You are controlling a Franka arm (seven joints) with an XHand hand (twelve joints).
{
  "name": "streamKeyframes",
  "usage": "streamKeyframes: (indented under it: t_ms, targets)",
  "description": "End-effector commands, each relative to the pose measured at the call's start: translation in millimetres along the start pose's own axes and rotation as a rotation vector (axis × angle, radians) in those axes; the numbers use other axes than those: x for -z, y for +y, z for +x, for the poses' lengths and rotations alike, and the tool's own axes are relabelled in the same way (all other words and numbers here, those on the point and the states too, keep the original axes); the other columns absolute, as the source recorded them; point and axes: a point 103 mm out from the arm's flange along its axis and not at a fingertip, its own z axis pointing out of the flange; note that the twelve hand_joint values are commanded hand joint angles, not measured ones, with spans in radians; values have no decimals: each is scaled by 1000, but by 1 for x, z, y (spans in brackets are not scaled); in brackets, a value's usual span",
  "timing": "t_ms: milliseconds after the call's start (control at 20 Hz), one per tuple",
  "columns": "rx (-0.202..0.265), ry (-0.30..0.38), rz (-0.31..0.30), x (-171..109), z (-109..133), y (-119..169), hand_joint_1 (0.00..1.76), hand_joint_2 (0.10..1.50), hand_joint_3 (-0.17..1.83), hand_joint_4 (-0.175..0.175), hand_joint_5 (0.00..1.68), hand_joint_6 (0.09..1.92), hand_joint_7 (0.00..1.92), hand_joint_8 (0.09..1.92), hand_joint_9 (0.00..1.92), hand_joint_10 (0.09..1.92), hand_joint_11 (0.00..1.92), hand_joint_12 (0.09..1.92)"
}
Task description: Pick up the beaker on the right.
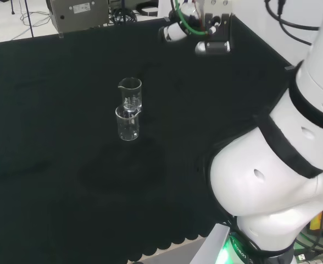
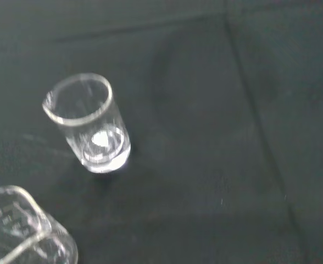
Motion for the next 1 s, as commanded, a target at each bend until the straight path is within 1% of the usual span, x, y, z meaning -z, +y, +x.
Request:
streamKeyframes:
  t_ms: [50, 300, 700, 800, 850, 1000]
  targets:
    - [103, 76, 9, -47, 15, 57, 424, 988, 255, -45, 345, 87, 90, 637, 264, 719, 0, 1364]
    - [156, 99, 43, -73, 25, 72, 518, 930, 240, -47, 353, 87, 137, 665, 289, 731, 0, 1361]
    - [212, 127, 89, -102, 30, 88, 647, 850, 240, -47, 400, 87, 167, 691, 307, 730, 0, 1380]
    - [242, 182, 94, -107, 27, 92, 657, 841, 244, -44, 409, 87, 170, 694, 310, 729, 0, 1382]
    - [260, 198, 92, -109, 26, 95, 659, 828, 266, -43, 415, 87, 167, 698, 311, 728, 0, 1386]
    - [292, 218, 99, -115, 22, 101, 670, 777, 334, -40, 427, 87, 162, 705, 315, 726, 0, 1398]
